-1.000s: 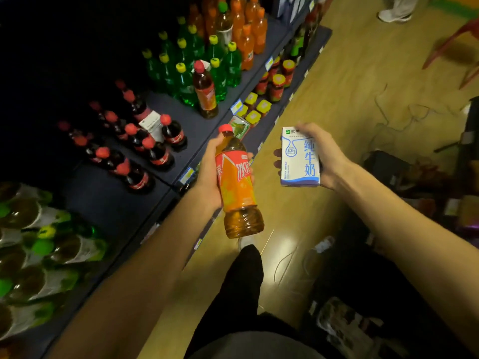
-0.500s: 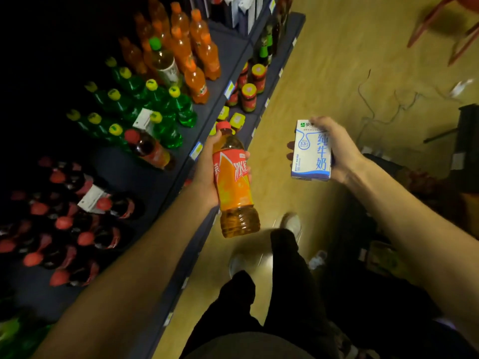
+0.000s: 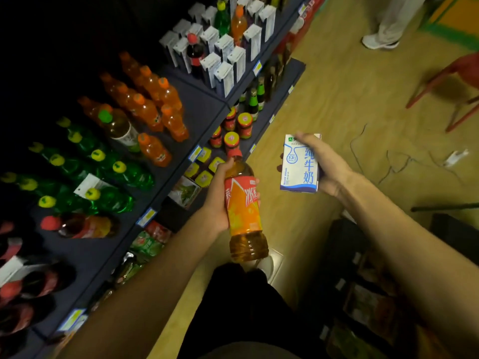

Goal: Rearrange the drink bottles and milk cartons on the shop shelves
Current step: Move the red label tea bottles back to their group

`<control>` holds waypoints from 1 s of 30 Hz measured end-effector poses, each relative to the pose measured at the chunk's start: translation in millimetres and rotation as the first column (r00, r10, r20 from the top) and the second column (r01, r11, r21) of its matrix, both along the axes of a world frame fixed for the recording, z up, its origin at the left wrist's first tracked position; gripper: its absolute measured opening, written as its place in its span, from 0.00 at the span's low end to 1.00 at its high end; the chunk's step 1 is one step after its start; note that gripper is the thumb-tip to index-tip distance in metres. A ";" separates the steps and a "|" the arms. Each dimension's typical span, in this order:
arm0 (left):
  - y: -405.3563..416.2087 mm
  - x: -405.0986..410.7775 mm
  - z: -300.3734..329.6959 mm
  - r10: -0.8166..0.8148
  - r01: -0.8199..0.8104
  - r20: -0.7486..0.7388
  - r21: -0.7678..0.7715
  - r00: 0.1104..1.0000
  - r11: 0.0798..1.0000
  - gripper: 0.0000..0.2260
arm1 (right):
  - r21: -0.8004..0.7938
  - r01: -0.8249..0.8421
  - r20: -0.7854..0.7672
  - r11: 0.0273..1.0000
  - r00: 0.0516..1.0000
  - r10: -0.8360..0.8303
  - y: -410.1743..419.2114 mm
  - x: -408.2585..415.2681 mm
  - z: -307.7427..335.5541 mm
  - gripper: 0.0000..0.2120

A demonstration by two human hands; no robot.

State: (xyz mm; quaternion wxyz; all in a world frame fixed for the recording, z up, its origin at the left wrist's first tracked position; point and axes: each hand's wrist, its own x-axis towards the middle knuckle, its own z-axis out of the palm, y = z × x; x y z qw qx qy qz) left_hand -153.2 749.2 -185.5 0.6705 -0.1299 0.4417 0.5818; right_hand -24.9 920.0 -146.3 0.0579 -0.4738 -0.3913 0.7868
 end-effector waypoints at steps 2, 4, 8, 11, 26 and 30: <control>25.4 -4.3 -2.2 0.023 -0.023 0.003 -0.010 1.000 1.000 0.27 | 0.014 -0.007 -0.005 1.000 1.000 0.007 28.8 -10.9 -2.6 0.11; 49.6 -14.6 -4.8 0.050 -0.050 0.016 -0.008 0.999 0.999 0.29 | 0.030 -0.009 -0.011 0.999 1.000 0.009 56.4 -27.2 -7.2 0.09; 98.6 -49.0 -16.8 0.124 -0.124 0.021 -0.006 0.992 0.992 0.29 | 0.041 -0.052 0.016 0.998 0.999 0.051 109.4 -69.8 -16.5 0.08; 139.6 -79.9 -24.6 0.196 -0.196 0.010 -0.002 0.980 0.981 0.27 | 0.057 -0.094 0.026 0.994 0.995 0.093 152.3 -101.3 -27.4 0.08; 279.4 -162.6 -26.8 0.474 -0.482 -0.105 -0.076 0.874 0.873 0.26 | 0.074 -0.336 0.157 0.939 0.934 0.322 335.7 -240.6 -73.8 0.17; 317.6 -165.9 -30.1 0.625 -0.632 -0.091 -0.091 0.775 0.770 0.28 | 0.055 -0.442 0.178 0.896 0.887 0.426 384.8 -279.9 -86.3 0.39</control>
